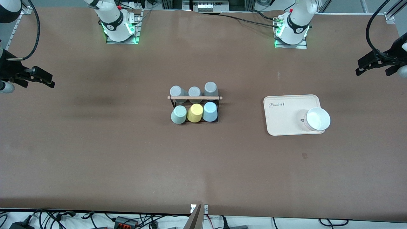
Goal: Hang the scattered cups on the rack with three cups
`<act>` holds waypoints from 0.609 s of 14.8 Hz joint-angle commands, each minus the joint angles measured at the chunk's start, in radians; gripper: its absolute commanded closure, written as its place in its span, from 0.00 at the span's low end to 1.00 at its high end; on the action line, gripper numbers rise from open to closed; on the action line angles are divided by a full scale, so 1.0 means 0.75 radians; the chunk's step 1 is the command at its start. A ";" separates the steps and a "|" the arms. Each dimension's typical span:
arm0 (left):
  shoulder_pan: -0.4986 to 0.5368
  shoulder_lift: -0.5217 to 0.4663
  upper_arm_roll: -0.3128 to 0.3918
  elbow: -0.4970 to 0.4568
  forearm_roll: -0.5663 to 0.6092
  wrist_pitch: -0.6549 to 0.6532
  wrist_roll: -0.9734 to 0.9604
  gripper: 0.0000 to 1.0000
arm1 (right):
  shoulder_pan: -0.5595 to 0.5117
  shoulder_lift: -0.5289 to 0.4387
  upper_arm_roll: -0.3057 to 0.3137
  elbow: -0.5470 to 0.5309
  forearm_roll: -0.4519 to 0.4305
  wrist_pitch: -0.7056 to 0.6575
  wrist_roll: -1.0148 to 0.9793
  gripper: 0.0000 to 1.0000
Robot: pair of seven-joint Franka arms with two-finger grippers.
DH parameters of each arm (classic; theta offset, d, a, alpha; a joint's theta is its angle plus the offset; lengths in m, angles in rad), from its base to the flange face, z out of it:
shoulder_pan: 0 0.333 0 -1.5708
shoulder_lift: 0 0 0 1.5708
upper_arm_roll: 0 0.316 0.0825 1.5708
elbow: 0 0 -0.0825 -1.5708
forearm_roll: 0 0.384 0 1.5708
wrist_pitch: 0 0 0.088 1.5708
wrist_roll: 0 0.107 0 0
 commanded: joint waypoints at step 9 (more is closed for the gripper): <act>0.008 -0.010 -0.002 -0.007 -0.014 0.006 0.035 0.00 | -0.031 -0.026 0.034 0.003 0.000 -0.023 -0.019 0.00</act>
